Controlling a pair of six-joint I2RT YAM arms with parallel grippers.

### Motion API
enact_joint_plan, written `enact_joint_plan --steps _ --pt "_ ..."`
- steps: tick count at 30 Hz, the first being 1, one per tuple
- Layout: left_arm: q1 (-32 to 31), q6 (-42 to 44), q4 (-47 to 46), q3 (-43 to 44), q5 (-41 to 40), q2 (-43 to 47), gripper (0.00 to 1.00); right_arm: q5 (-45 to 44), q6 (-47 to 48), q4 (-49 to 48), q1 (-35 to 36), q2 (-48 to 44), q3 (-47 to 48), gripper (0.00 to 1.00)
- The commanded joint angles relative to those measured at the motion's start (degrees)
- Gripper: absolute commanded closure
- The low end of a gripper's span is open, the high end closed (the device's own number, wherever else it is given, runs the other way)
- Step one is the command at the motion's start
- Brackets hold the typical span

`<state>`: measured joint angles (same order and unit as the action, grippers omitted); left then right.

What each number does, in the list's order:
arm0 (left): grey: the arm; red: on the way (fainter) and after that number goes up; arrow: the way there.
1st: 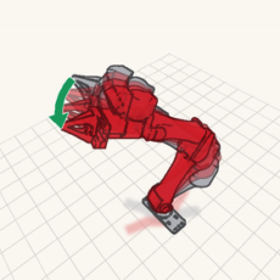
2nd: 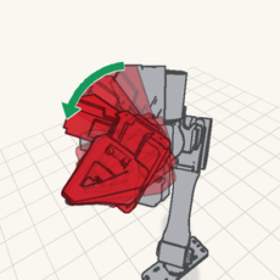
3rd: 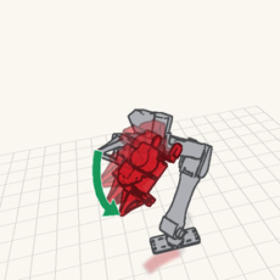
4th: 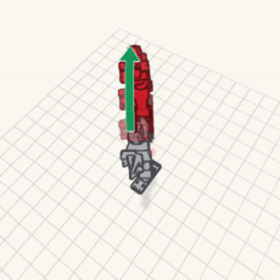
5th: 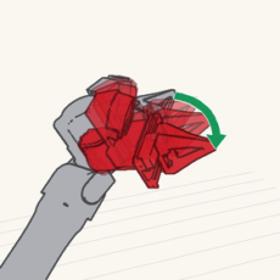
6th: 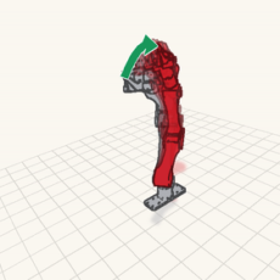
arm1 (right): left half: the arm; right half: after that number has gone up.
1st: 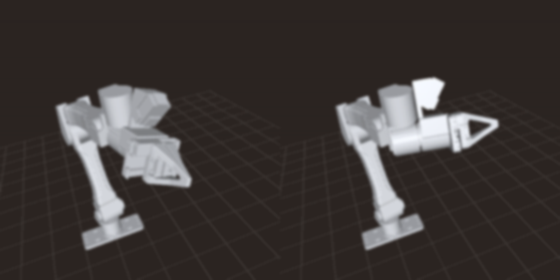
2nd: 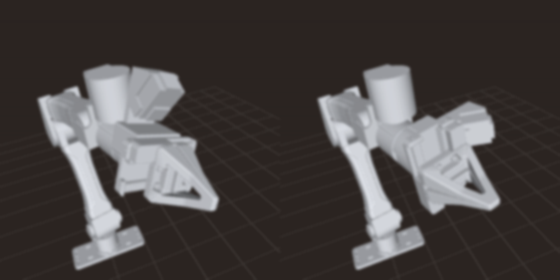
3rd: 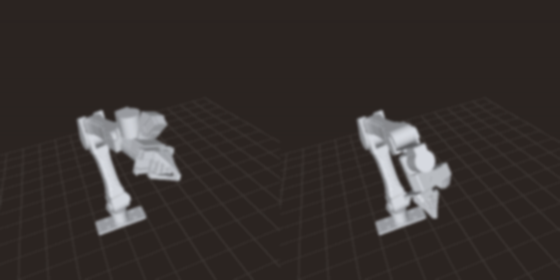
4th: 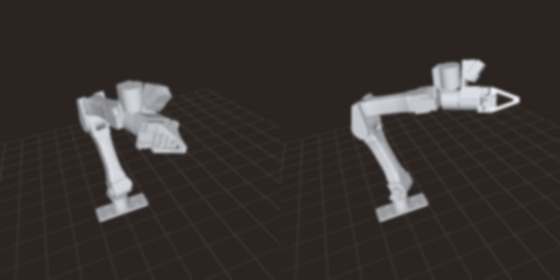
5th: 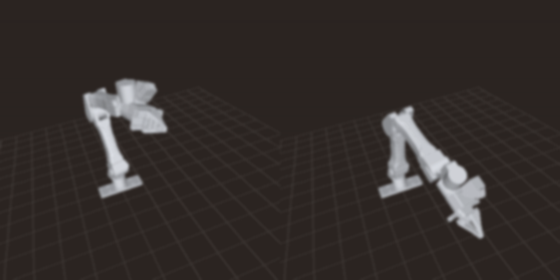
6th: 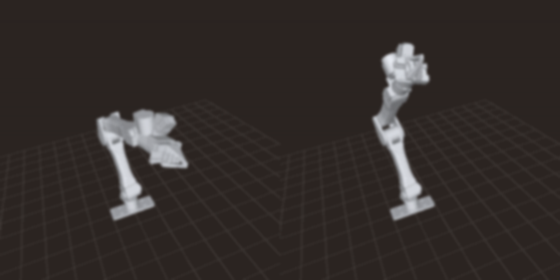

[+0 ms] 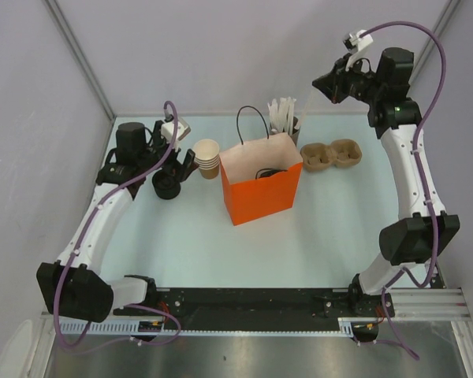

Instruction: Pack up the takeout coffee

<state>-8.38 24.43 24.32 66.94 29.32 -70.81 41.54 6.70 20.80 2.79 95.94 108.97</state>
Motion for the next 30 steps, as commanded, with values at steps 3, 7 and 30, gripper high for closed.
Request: enact_joint_plan --steps 3,7,30 --pt "0.5 -0.3 -4.5 -1.4 1.6 2.7 0.01 -11.3 8.7 3.5 6.1 -7.0 0.9 0.94" --pt "0.6 -0.2 -3.8 -0.7 -1.6 2.6 0.01 -15.6 10.3 3.9 9.4 -9.0 1.8 0.94" --pt "0.6 -1.7 -6.1 -3.8 -8.0 3.0 0.0 -23.2 18.1 17.1 30.7 -15.2 6.5 0.96"
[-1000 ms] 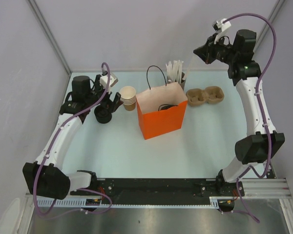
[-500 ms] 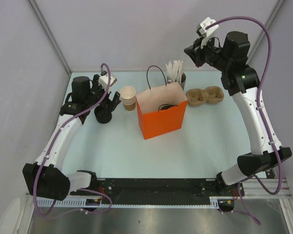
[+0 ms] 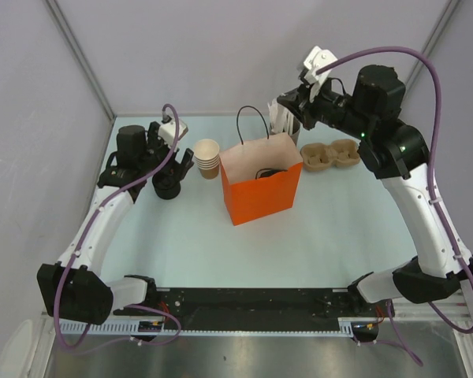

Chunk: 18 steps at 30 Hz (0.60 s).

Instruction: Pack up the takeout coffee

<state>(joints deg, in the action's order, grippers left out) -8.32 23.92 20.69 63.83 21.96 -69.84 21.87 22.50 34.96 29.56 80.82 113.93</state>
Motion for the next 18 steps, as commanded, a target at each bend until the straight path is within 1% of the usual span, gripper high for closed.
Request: enact_joint_plan --steps 1,8,12,18 --pt "0.4 -1.2 -2.6 -1.0 -0.7 2.3 0.0 -4.1 2.5 3.2 4.8 0.2 1.5 0.96" --pt "0.5 -1.3 -3.2 -1.8 -0.9 3.1 0.01 -11.5 4.7 3.4 13.1 2.8 -0.1 0.97" --pt "0.5 -1.4 -3.4 -2.0 -0.6 3.5 0.01 -14.4 6.2 2.1 15.3 4.6 -1.4 0.97" --pt "0.5 -1.8 -3.9 -2.6 0.0 4.1 0.01 -16.9 8.7 -0.7 16.5 8.0 -4.1 0.97"
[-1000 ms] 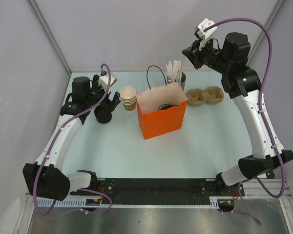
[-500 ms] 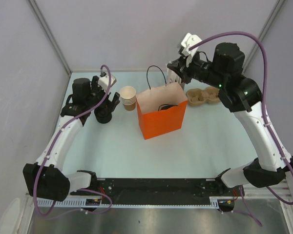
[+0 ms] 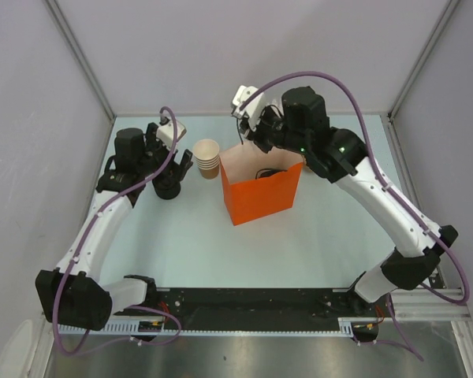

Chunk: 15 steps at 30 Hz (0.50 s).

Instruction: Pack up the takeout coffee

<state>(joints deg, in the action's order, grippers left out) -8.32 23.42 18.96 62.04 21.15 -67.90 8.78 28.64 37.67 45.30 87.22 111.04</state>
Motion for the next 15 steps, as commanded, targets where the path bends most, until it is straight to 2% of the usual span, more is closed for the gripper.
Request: enact_joint_plan --steps 1,15 --pt "0.5 -1.3 -2.3 -0.9 0.8 2.2 0.0 -4.1 2.8 -3.9 0.7 2.3 -1.8 0.97" --pt "0.5 -1.4 -2.9 -1.6 1.2 2.6 0.01 0.5 5.8 -5.3 1.6 6.5 -5.7 0.98"
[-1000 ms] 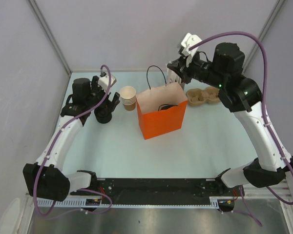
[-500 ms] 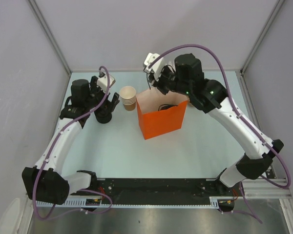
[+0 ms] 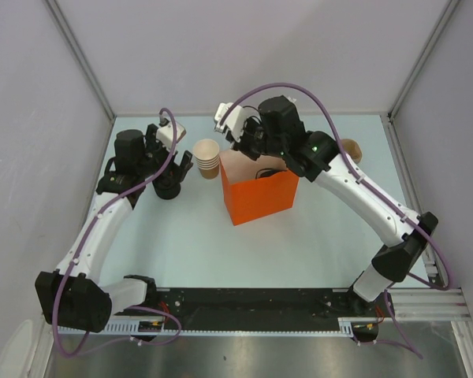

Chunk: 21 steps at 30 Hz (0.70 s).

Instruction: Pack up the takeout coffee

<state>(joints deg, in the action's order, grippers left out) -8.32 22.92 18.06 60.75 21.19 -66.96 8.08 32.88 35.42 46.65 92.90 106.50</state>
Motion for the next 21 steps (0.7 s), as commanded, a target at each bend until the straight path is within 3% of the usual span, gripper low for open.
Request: enact_joint_plan --steps 1,21 --pt "0.5 -0.9 -2.0 -0.4 1.0 1.7 0.01 1.6 1.6 -3.2 0.4 0.8 -1.6 0.98" --pt "0.5 -0.7 -1.5 -0.5 0.3 1.7 0.01 3.8 5.3 -10.7 -1.4 -0.4 -12.1 0.98"
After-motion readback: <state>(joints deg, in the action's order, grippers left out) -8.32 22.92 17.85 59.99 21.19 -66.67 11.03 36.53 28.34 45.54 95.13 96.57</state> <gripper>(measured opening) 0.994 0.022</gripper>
